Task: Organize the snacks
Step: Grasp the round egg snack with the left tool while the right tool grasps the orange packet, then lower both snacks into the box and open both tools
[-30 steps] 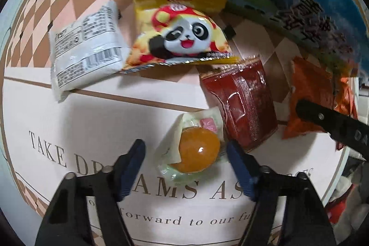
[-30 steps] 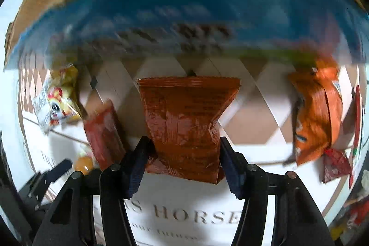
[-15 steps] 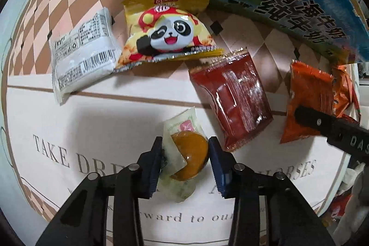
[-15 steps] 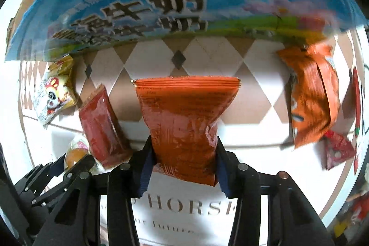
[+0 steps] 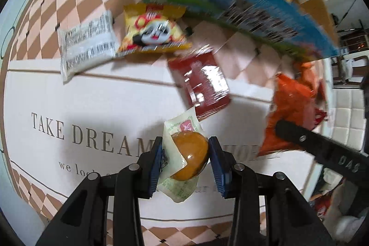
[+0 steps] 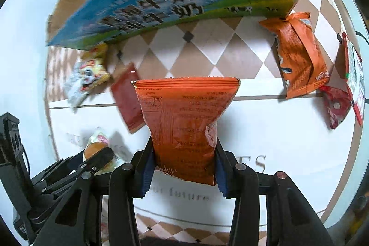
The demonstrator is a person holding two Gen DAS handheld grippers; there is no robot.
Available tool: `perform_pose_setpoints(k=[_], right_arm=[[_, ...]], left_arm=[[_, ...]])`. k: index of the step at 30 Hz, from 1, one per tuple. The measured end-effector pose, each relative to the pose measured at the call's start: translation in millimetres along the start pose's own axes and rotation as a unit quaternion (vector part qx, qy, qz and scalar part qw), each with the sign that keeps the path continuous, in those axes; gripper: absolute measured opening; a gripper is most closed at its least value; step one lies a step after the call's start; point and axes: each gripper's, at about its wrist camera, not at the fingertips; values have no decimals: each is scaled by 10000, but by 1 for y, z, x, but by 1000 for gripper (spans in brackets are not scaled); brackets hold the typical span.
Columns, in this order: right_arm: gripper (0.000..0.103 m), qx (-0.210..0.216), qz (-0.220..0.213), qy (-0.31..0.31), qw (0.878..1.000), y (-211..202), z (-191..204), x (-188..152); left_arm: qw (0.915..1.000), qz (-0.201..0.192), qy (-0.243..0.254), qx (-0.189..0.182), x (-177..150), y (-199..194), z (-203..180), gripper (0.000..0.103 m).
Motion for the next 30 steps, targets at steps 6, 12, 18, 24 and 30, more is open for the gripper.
perform_pose_setpoints(k=[6, 12, 18, 24, 30], right_arm=[[47, 536, -309, -10, 9981, -66, 12, 10], [47, 851, -854, 58, 9927, -133, 23, 35], [47, 828, -1242, 211, 9886, -172, 17, 90], [47, 591, -1155, 493, 9903, -161, 12, 147], [47, 199, -930, 668, 9932, -125, 4, 190]], left_arm=[[9981, -526, 120, -313, 42, -66, -12, 36], [9937, -986, 322, -433, 119, -121, -20, 36], [9919, -1139, 413, -374, 189, -136, -21, 36], [9953, -888, 351, -151, 265, -112, -6, 36], [9983, -451, 360, 108, 325, -66, 6, 36]])
Point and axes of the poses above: each gripper's, at about its wrist camera, not at the fingertips, and y roughly the way its jaws point, z to its left, x to its top, and after that the axes turned 11 degrees about y, right-handed
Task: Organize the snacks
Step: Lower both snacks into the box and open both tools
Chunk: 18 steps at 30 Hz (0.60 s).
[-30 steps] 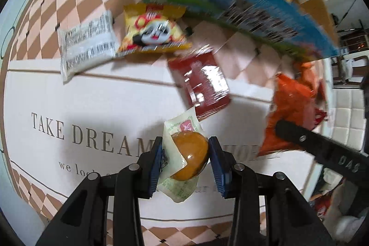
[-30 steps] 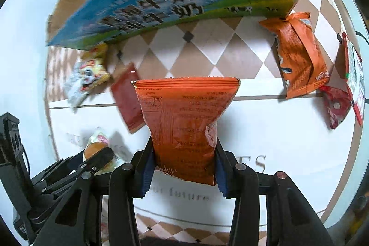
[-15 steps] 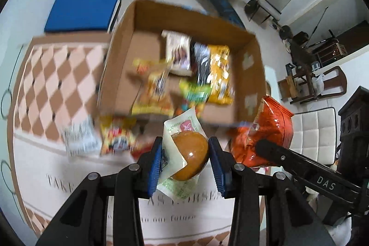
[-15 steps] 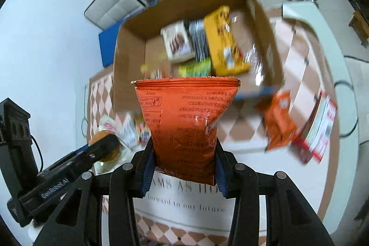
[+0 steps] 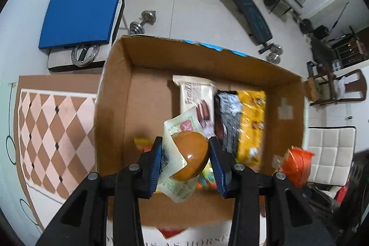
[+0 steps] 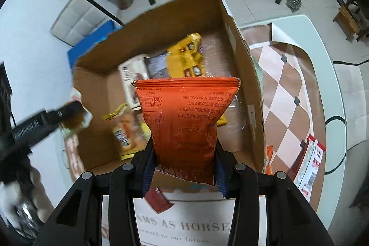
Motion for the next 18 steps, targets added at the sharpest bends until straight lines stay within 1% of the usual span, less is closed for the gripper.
perform_pose_setpoints(k=[3, 7, 10, 18], right_arm=[[47, -175, 100, 33, 9998, 19, -3, 10], [47, -304, 216, 39, 9993, 36, -7, 14], [47, -340, 279, 42, 9990, 44, -10, 12], [48, -433, 441, 61, 9981, 61, -17, 4]], left_arm=[[9997, 220, 51, 128, 13, 22, 3, 36], [9981, 540, 137, 259, 25, 49, 6, 36], [9970, 725, 96, 245, 29, 63, 11, 36], [9941, 1032, 147, 302, 30, 78, 10, 37]])
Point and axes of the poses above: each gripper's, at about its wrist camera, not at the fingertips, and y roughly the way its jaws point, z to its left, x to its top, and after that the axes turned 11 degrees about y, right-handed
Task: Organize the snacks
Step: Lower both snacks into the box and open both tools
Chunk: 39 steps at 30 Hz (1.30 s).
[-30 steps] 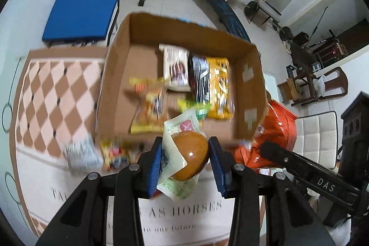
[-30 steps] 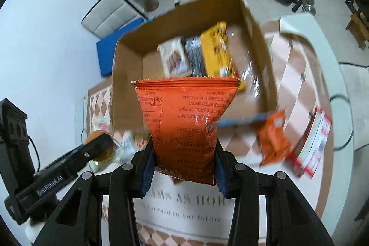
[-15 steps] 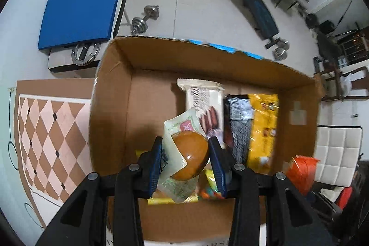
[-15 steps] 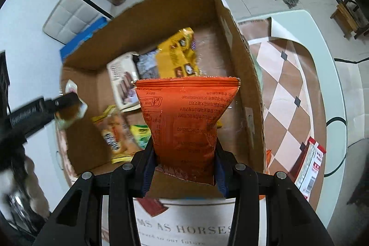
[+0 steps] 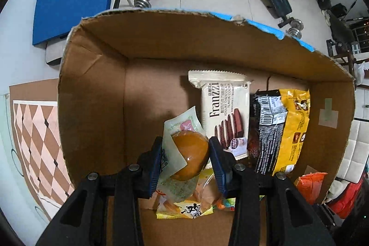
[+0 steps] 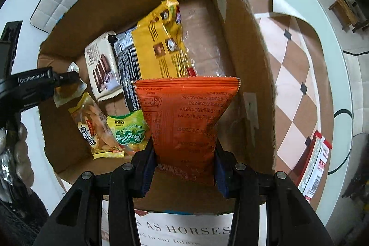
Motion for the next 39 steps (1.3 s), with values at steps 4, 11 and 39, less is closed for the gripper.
perform_pose_setpoints(k=[4, 11, 39], right_arm=[[59, -200, 241, 94, 9995, 7, 3, 4], [97, -187, 138, -58, 9997, -3, 21, 6], [97, -446, -1387, -909, 9851, -94, 34, -78]], left_arm=[[9991, 146, -256, -289, -2, 4, 7, 50], [9995, 58, -163, -281, -5, -8, 6, 85], [9801, -1929, 192, 433, -174, -126, -32, 85]])
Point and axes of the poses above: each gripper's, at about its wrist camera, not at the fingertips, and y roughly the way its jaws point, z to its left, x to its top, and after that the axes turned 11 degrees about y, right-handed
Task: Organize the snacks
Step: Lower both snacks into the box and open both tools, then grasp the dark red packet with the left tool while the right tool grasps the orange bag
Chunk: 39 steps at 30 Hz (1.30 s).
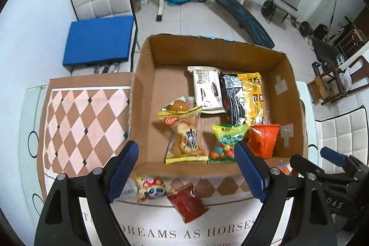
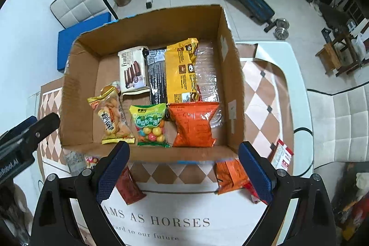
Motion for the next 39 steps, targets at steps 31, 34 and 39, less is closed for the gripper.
perform_pose_setpoints(k=[31, 34, 39], right_arm=[[98, 523, -248, 397, 9975, -59, -51, -83], [98, 401, 132, 734, 9964, -20, -81, -81], [98, 170, 576, 970, 9935, 46, -115, -71]], left_arm=[[9990, -282, -222, -283, -94, -33, -32, 103], [9988, 47, -366, -332, -104, 1, -33, 103], [9929, 768, -782, -460, -121, 67, -29, 103]])
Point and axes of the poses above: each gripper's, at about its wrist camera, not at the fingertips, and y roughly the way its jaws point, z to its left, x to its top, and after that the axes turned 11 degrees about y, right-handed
